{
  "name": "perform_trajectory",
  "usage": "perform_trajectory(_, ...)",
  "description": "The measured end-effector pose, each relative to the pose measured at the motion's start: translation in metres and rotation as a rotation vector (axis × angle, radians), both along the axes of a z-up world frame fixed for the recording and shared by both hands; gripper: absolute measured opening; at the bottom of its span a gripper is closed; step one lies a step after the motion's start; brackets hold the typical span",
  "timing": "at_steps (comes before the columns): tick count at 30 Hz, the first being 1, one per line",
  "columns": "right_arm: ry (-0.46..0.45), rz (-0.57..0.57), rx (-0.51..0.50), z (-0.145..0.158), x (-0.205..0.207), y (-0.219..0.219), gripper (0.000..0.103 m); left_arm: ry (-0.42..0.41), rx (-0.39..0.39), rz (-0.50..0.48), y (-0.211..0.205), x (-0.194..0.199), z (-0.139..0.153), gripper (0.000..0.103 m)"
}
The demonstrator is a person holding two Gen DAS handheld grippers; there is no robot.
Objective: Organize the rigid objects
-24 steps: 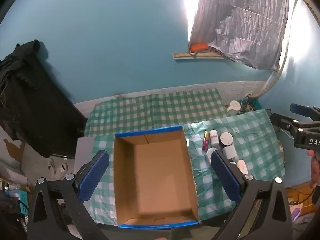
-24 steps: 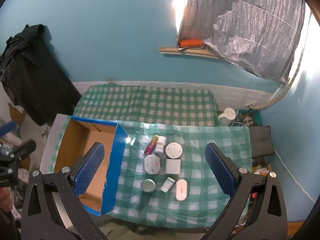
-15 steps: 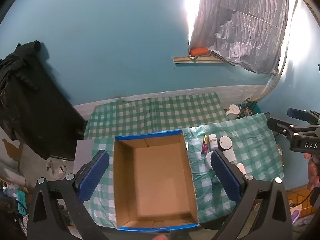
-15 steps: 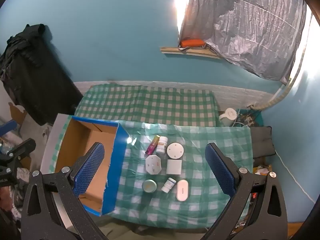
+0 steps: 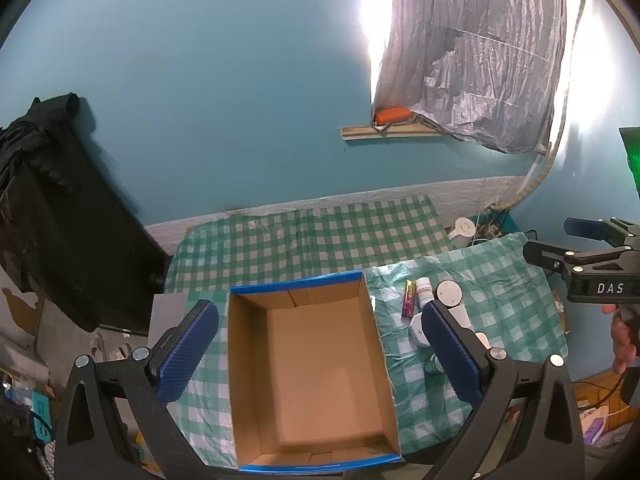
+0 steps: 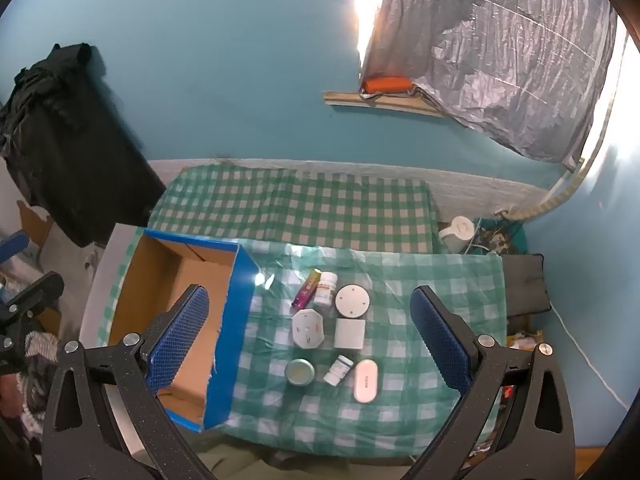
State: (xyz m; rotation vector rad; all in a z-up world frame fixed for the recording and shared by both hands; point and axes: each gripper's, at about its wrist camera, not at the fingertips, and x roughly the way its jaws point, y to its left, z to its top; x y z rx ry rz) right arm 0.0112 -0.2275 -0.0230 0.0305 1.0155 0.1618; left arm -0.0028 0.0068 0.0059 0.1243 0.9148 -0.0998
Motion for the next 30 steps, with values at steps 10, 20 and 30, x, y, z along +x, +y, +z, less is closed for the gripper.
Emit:
perform_trajectory(10, -0.001, -0.009, -0.013, -0.0088, 0.0025, 0.0033, 0.100, 0.012, 0.006, -0.005, -0.0008, 0.0025, -0.0032, 0.102)
perform_trajectory(20, 0.002, 0.021, -0.012, -0.0051, 0.0044, 0.0066, 0.100, 0.035, 0.000, 0.008, 0.0008, 0.0036, -0.0083, 0.102)
perform_trajectory(30, 0.005, 0.028, -0.011, -0.0033, 0.0046, 0.0074, 0.100, 0.040, 0.010, 0.016, 0.0023, -0.0002, -0.0091, 0.102)
